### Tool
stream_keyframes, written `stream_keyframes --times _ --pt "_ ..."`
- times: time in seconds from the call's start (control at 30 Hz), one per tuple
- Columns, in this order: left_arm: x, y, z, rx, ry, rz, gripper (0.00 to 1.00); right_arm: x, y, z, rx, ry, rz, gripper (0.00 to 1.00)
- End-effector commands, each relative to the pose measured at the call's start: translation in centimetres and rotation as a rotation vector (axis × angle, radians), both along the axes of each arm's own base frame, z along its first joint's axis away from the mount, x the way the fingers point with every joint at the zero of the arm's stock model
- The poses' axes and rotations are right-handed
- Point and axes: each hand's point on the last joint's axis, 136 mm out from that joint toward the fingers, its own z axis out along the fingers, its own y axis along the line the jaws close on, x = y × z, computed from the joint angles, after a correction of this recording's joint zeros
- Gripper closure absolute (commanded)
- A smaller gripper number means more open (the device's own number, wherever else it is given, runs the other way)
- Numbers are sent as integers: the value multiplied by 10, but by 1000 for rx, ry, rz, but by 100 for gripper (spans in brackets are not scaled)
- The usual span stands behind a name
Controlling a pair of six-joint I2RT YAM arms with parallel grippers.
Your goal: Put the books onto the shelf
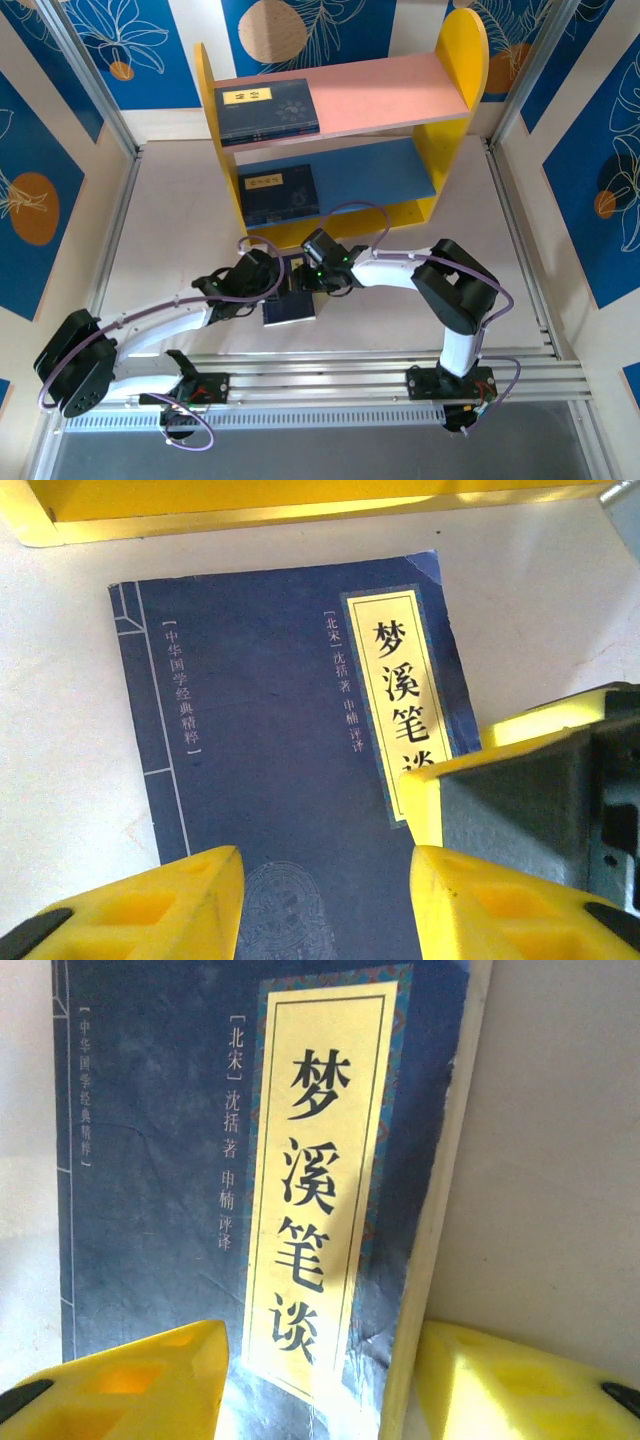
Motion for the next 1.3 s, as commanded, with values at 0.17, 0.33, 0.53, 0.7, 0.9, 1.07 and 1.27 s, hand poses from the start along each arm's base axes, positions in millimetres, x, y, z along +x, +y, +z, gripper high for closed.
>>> stream_keyframes --times 0.17,0.33,0.53,0.7,0.9,1.07,1.27 --pt "-2 22 -19 41 41 29 52 -76 26 -25 13 176 222 41" --pt "-5 34 -27 63 69 43 52 -82 28 -40 -34 193 226 40" --pt "-9 51 -39 115 102 69 50 -91 21 -64 -111 231 223 47" --pt "-12 62 -46 132 120 87 49 -93 11 -74 -156 237 215 59" --pt "-14 71 -52 125 139 109 48 -94 3 -80 -184 249 214 67" --pt "-14 69 -60 82 158 110 47 -96 4 -82 -180 259 221 68" --pt "-8 41 -61 -23 170 35 48 -97 15 -78 -132 267 236 68"
